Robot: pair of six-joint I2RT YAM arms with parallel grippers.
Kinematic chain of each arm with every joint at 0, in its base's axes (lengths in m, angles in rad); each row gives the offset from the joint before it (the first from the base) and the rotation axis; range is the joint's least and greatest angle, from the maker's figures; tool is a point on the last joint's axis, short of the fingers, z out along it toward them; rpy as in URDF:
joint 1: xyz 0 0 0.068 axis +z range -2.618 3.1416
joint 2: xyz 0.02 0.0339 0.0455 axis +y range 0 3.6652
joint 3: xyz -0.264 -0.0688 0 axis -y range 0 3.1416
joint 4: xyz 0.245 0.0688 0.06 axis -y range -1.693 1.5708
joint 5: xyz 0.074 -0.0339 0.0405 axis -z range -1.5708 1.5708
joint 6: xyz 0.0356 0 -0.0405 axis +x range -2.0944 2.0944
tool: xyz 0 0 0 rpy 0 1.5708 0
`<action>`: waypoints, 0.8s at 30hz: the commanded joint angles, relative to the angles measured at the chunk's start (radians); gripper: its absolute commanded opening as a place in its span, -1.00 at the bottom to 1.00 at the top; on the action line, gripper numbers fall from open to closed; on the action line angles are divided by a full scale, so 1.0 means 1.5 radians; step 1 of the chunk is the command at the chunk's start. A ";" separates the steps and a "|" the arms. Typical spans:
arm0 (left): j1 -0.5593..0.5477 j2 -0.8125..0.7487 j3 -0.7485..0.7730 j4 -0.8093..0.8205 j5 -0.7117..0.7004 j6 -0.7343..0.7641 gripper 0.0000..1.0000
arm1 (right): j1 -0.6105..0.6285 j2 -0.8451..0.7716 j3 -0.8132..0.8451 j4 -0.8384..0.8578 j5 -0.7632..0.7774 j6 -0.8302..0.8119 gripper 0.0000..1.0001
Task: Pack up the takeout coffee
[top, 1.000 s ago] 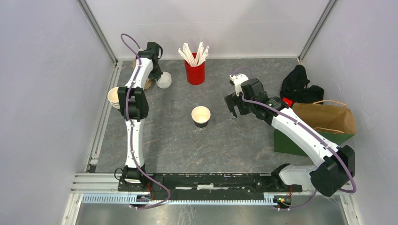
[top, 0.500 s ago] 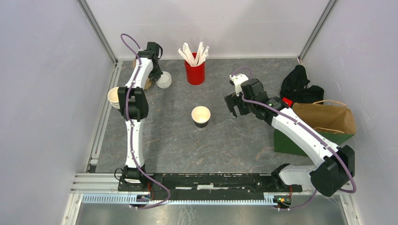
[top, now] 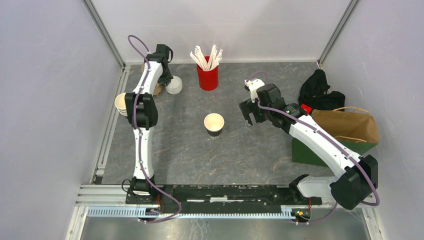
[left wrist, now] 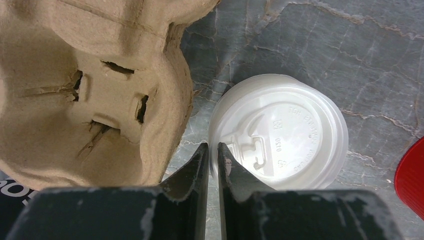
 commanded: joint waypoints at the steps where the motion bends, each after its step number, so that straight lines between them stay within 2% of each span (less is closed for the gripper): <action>1: 0.005 -0.050 -0.011 0.002 -0.017 0.036 -0.60 | 0.003 -0.009 0.004 0.016 0.008 -0.005 0.96; 13: 0.005 -0.057 -0.012 -0.001 -0.018 0.041 -0.49 | 0.003 -0.009 0.003 0.017 0.008 -0.005 0.96; 24: 0.004 -0.065 -0.014 -0.003 -0.016 0.043 -0.51 | 0.004 -0.008 0.002 0.018 0.006 -0.003 0.96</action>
